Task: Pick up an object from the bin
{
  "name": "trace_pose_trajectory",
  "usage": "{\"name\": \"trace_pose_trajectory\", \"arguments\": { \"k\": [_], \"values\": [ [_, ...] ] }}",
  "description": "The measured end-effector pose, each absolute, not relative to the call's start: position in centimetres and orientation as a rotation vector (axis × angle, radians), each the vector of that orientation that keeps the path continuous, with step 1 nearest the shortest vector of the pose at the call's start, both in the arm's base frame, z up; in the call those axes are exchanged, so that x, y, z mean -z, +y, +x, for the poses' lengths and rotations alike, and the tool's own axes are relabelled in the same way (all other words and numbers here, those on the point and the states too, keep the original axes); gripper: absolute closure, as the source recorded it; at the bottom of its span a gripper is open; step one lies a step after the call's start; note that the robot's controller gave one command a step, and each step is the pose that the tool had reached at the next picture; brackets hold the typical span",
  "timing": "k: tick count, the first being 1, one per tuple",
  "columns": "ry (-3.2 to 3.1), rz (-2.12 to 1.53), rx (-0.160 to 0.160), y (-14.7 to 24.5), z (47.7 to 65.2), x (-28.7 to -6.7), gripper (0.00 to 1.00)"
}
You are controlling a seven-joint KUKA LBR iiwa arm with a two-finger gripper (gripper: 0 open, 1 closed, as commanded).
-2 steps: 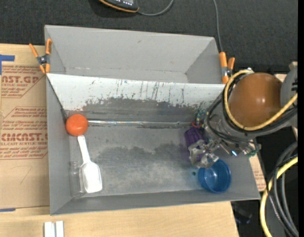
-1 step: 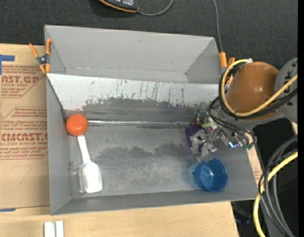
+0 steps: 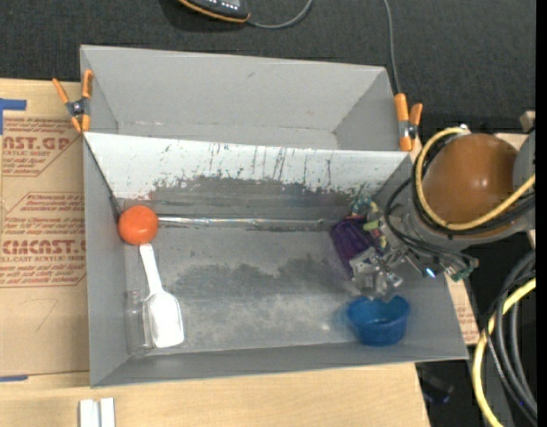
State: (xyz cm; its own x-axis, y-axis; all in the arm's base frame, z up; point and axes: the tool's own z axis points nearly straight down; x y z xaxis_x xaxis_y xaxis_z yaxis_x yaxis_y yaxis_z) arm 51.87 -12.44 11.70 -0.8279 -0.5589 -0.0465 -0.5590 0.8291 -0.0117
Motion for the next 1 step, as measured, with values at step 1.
{"name": "trace_pose_trajectory", "arguments": {
  "k": [1],
  "values": [
    [3.046, -0.812, -0.036, -13.49, 53.53, -7.99, 0.00]
  ]
}}
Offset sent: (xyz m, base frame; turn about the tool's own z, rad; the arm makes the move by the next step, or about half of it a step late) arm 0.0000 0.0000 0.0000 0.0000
